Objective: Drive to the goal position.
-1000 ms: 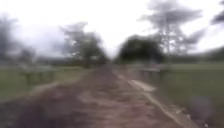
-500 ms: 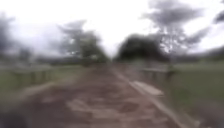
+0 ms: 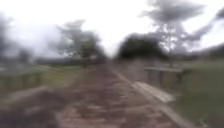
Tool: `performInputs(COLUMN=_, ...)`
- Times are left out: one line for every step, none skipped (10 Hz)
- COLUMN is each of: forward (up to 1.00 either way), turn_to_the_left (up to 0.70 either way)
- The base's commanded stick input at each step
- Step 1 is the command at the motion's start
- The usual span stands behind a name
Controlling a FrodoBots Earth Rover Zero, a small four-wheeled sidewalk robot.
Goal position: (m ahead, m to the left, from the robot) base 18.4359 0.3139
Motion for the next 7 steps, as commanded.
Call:
performInputs(forward=0.70, turn_to_the_left=0.06)
performInputs(forward=0.70, turn_to_the_left=0.20)
performInputs(forward=0.70, turn_to_the_left=0.33)
performInputs(forward=0.70, turn_to_the_left=0.05)
performInputs(forward=0.70, turn_to_the_left=0.00)
performInputs(forward=0.70, turn_to_the_left=0.00)
performInputs(forward=0.70, turn_to_the_left=0.00)
